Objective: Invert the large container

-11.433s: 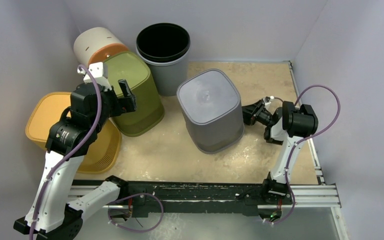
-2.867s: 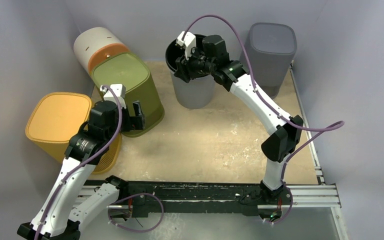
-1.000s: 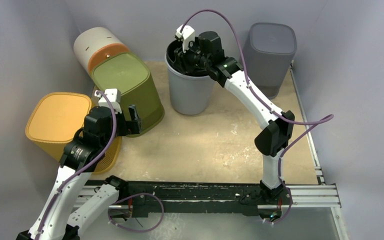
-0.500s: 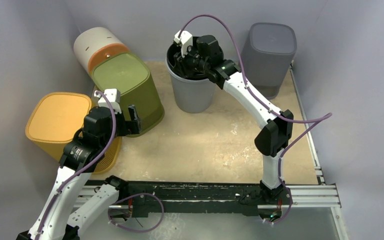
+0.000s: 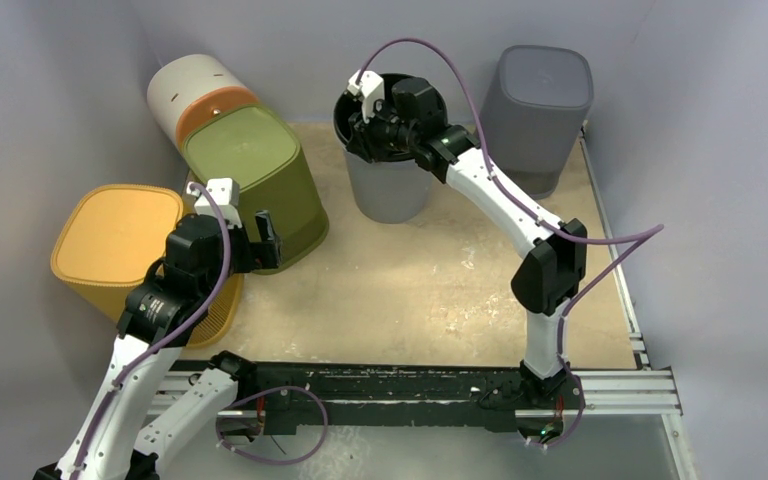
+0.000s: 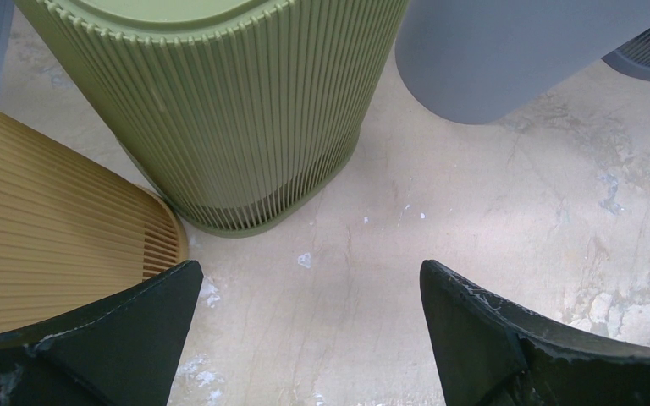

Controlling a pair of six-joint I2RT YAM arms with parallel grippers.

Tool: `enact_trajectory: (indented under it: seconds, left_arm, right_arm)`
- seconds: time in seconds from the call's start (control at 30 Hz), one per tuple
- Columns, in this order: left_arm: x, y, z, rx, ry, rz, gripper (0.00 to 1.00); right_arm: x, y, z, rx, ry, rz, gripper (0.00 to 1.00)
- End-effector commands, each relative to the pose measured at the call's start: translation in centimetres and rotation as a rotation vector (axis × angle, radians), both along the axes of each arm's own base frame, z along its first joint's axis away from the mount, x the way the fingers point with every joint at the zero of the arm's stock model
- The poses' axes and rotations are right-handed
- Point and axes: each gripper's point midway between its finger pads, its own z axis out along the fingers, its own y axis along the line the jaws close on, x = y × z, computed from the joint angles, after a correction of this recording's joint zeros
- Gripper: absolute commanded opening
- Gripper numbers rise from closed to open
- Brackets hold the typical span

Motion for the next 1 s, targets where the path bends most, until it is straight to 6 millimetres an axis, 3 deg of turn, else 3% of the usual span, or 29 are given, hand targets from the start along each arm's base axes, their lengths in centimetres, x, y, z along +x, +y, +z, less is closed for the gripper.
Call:
enact_trajectory:
  seconds: [0.0, 0.3, 0.4, 0.57, 0.67, 0.83, 0.97]
  left_arm:
    - [0.1, 0.0, 0.9, -0.026, -0.032, 0.012, 0.97]
    - [-0.3, 0.2, 1.1, -0.027, -0.039, 0.013, 0.97]
    - [-0.4, 0.3, 1.2, -0.024, -0.039, 0.015, 0.97]
    - [-0.6, 0.4, 1.3, -0.022, -0.043, 0.017, 0.97]
    - [-0.6, 0.4, 1.6, -0.021, -0.045, 0.017, 0.97]
    - [-0.4, 0.6, 2.7, -0.018, -0.056, 0.025, 0.97]
    - [-0.2, 0.6, 2.9, -0.023, -0.065, 0.034, 0.97]
  right_arm:
    - [-0.4, -1.1, 3.0, 0.033, -0.057, -0.02, 0.27]
    - [-0.1, -1.2, 2.4, 0.023, -0.042, -0.04, 0.32]
    - [0.1, -1.3, 2.0, 0.016, -0.035, -0.052, 0.25]
    - [0.8, -1.7, 2.4, 0.005, -0.04, -0.092, 0.0]
    - [0.9, -2.3, 5.9, 0.046, -0.101, -0.133, 0.0]
    - [-1.0, -3.5, 15.5, 0.179, -0.244, -0.132, 0.0]
    - [-2.4, -4.7, 21.1, 0.268, -0.336, -0.148, 0.0]
